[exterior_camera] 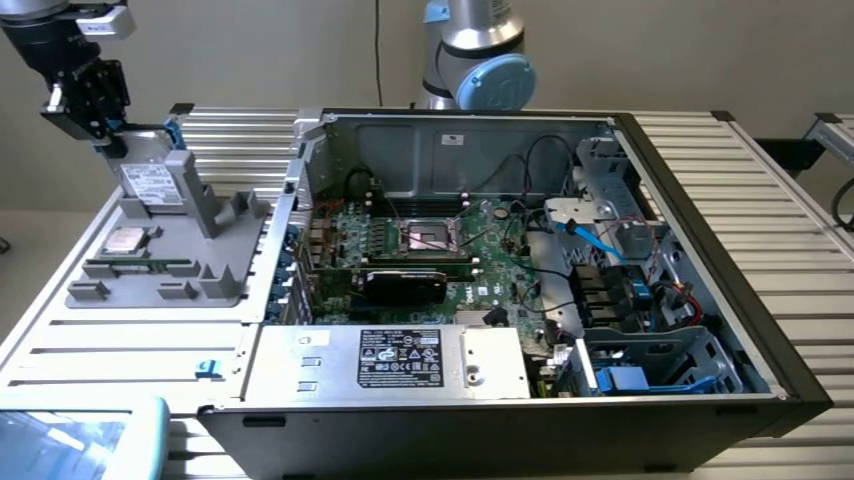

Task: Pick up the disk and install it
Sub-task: 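Pick up the disk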

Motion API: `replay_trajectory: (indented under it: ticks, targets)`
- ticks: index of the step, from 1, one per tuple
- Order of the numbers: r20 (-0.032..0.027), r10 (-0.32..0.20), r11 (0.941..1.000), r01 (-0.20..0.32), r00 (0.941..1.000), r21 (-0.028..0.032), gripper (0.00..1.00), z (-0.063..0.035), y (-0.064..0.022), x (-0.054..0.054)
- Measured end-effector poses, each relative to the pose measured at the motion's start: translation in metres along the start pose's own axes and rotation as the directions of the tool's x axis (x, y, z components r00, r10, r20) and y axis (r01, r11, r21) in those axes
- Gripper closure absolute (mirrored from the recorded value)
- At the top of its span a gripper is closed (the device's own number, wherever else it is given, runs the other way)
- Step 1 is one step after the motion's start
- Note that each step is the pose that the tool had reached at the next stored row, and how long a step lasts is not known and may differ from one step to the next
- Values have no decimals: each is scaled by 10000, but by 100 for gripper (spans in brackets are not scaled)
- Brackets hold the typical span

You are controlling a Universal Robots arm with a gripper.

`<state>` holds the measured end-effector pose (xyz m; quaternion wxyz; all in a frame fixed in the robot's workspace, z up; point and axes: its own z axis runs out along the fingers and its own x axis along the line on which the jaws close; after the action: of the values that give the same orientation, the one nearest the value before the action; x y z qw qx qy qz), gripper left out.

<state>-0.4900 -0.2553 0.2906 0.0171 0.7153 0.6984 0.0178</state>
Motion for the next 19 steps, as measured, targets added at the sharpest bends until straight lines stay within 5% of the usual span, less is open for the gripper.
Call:
replay_trajectory:
  ticks: [4, 19]
  targets:
    - [16, 326, 9995, -326, 9995, 0, 62, 0, 0, -3]
    - [27, 101, 9999, -101, 9999, 1, 62, 1, 0, -3]
